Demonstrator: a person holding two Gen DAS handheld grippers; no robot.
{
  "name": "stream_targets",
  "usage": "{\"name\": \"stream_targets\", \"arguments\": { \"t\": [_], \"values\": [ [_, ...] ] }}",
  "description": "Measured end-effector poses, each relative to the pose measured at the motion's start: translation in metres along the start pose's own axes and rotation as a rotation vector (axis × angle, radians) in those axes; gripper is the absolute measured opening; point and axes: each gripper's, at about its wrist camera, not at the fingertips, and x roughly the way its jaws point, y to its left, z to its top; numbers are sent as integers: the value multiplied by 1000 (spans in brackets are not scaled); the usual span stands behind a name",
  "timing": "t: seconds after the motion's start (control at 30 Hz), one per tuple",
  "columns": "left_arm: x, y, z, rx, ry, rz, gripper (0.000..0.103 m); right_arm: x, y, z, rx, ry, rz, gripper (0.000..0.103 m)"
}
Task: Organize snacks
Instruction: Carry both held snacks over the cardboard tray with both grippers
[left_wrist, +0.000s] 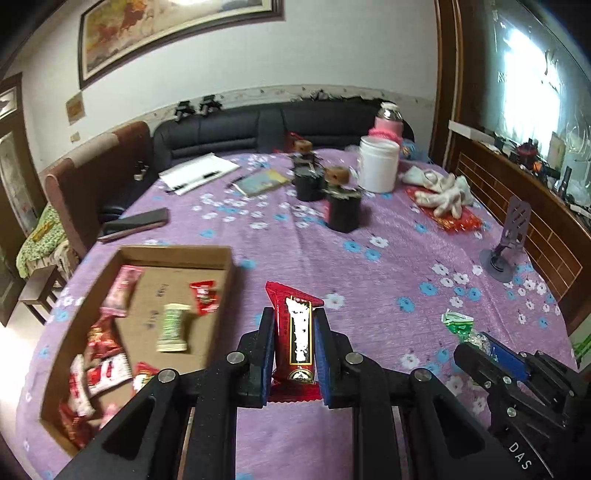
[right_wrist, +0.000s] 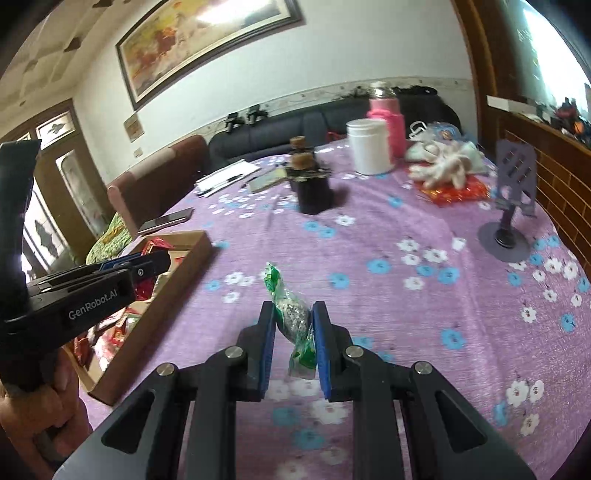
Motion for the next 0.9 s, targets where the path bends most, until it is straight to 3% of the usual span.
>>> {"name": "stream_targets", "arguments": {
  "t": [0.57, 0.9],
  "values": [
    [-43, 90, -18, -119, -71, 71, 20, -12, 106, 8, -163, -11, 52, 19],
    [-60, 126, -26, -173, -100, 87, 20, -12, 145, 11, -233, -17, 65, 19]
  ]
}}
